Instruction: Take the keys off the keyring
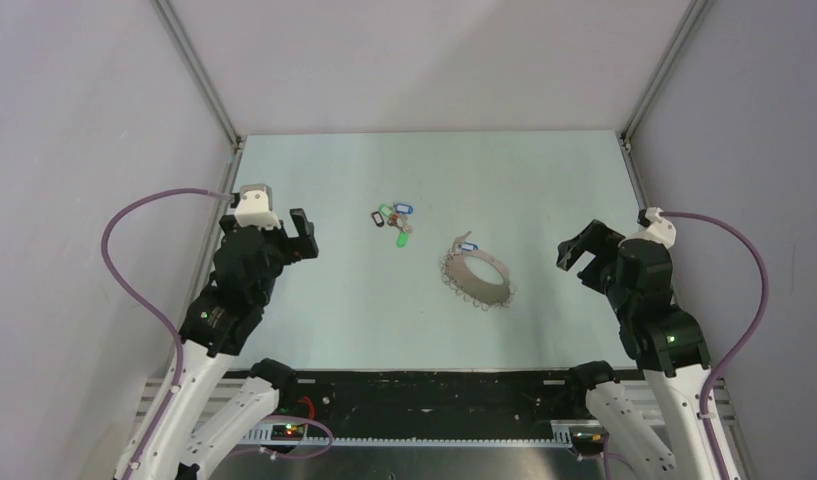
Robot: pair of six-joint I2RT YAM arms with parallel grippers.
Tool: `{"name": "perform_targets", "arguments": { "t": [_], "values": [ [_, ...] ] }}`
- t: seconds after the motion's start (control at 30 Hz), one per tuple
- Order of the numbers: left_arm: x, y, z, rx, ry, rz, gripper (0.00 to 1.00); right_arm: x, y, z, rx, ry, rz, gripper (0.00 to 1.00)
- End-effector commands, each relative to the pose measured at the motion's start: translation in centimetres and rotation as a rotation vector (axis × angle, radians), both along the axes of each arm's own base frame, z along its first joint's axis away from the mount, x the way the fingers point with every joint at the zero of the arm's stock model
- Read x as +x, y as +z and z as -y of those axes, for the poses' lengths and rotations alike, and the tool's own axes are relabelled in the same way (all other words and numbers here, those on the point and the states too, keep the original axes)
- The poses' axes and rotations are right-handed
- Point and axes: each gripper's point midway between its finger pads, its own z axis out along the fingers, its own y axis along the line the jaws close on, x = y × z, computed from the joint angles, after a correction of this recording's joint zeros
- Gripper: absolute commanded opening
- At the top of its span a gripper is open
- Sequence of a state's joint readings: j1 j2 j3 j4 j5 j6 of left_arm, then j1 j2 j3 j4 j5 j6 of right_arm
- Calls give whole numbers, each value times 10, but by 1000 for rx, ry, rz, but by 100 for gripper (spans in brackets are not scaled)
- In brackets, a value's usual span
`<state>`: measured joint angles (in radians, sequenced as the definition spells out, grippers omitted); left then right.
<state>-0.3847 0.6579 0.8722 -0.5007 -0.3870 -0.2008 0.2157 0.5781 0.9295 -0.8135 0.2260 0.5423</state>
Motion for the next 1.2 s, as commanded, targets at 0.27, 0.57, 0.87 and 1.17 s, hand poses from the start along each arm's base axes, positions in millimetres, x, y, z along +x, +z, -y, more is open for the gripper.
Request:
{"name": "perform_targets", "arguments": {
  "t": [0.27,0.57,0.87,1.17],
  "values": [
    [-4,4,-10,2,44,36,100,11,-22,-8,29,11,-77,92],
    [3,-13,13,26,-84,-38,100,38,-85,-71,-79,220,-289,86],
    [2,-17,25,18,-154,-51,100,63,-148,-104,-162,218,-425,72],
    [2,-19,30,14,-183,-62,100,66,-201,-102,-167,182,-575,68]
  ]
}}
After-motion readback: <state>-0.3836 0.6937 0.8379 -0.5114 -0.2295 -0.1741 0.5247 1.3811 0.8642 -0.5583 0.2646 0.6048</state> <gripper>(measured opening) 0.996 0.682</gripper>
